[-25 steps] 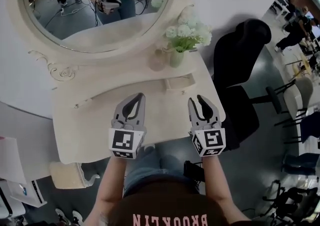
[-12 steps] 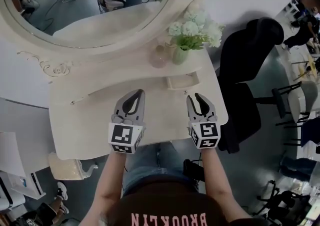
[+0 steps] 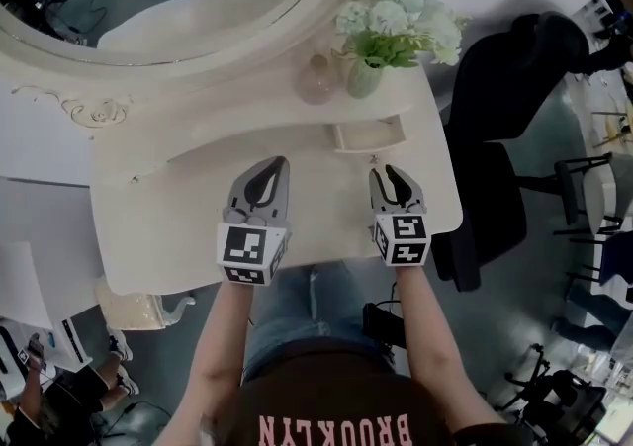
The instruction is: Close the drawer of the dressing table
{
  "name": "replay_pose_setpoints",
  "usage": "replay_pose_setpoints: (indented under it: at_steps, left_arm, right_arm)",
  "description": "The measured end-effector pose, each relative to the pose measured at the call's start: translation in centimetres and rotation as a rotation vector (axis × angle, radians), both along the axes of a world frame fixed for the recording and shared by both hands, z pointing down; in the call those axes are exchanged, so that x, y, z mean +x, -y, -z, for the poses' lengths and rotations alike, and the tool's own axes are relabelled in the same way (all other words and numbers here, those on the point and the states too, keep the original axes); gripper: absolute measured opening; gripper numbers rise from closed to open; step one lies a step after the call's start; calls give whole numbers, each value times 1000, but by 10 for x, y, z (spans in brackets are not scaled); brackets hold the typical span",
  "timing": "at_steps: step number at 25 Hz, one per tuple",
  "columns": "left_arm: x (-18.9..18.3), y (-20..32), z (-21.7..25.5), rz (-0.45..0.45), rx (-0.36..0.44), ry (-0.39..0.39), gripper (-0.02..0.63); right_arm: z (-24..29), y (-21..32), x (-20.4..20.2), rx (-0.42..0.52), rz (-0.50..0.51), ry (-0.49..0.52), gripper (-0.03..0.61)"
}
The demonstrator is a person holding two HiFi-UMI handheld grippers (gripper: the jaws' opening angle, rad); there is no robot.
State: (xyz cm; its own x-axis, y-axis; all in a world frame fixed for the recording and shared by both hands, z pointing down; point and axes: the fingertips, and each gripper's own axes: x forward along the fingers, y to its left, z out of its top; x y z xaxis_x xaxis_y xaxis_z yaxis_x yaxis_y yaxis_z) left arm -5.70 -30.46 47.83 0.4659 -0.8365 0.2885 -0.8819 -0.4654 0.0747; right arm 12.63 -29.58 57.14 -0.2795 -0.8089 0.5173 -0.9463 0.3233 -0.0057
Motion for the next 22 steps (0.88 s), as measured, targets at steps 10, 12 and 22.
replay_pose_setpoints:
  at_steps: [10, 12, 22]
  left_arm:
    - [-2, 3, -11, 22, -25, 16, 5]
    - [-4, 4, -11, 26, -27, 19, 5]
    - [-8, 9, -8, 38, -31, 23, 5]
  right_arm:
    - [-30, 17, 1, -61, -34, -2, 129]
    - [-30, 19, 1, -58, -38, -9, 105]
    - [-29, 19, -2, -60, -36, -20, 86]
